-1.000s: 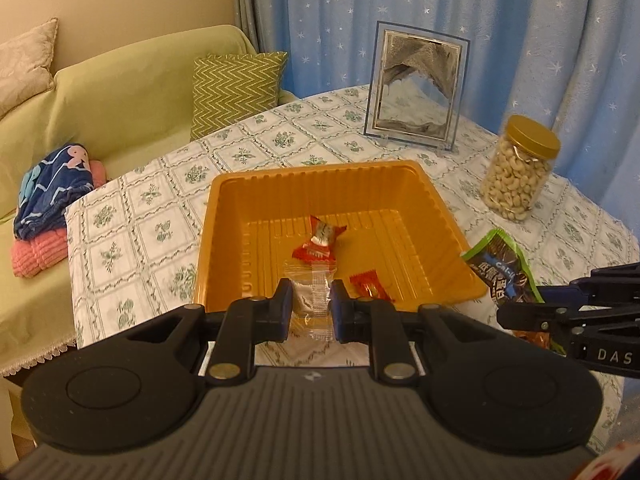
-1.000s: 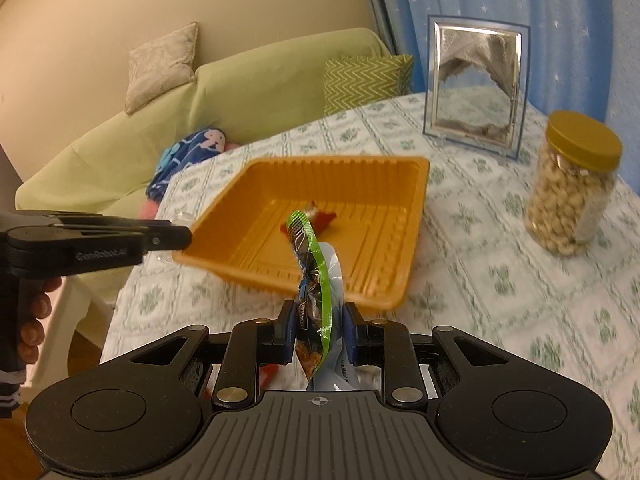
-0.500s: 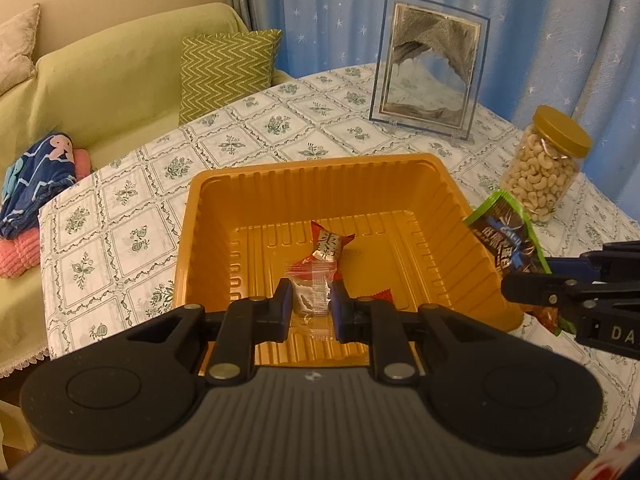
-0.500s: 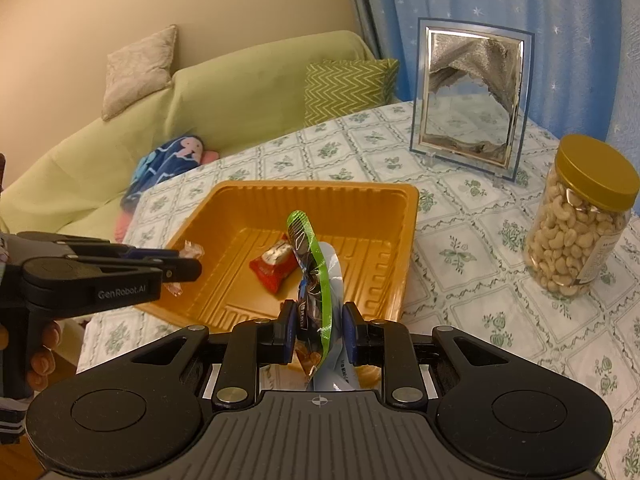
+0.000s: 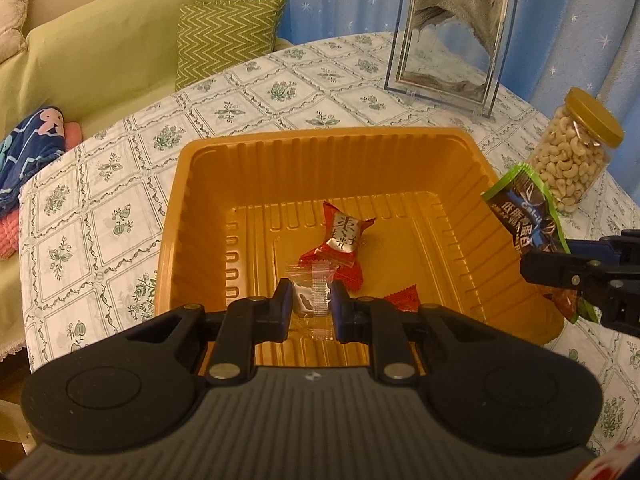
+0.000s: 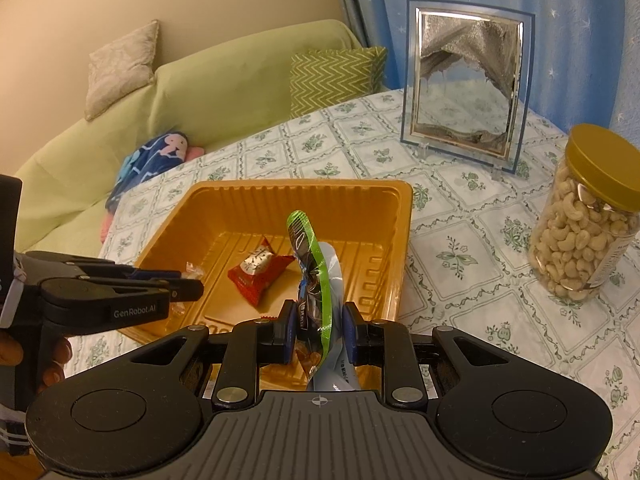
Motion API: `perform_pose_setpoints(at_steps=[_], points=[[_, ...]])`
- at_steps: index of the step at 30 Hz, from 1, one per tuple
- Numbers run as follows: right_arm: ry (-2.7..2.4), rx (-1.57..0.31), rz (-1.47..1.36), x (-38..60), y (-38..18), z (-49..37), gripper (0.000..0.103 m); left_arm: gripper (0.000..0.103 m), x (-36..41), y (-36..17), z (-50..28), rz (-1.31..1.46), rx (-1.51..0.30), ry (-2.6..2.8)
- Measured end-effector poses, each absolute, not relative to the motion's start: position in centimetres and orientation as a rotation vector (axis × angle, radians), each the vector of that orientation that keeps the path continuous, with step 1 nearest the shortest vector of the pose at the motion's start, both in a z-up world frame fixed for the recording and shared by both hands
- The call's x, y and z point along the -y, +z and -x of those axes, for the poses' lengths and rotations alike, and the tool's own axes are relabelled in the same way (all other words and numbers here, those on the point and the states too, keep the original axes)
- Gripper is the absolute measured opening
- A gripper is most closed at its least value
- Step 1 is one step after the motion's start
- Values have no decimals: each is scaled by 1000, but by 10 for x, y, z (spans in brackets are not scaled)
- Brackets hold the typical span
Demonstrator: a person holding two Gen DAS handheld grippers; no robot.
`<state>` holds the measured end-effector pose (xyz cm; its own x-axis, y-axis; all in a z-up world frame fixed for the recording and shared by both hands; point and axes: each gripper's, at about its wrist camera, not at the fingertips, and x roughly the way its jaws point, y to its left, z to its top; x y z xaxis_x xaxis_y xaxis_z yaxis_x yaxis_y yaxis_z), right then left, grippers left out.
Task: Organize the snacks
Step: 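Open the left tool to drop the brown candy while the right tool releases the snack bag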
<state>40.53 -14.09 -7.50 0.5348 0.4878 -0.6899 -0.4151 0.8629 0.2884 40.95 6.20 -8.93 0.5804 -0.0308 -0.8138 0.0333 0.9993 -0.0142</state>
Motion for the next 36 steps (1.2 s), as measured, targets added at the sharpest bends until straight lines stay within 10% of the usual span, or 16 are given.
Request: perform_pose_setpoints(at_steps=[29, 36], points=[[511, -841, -57, 103, -97, -455, 25, 36, -92, -85, -409, 33, -961, -8], [530, -797, -70, 108, -85, -437, 60, 45, -85, -77, -398, 46, -952, -27]])
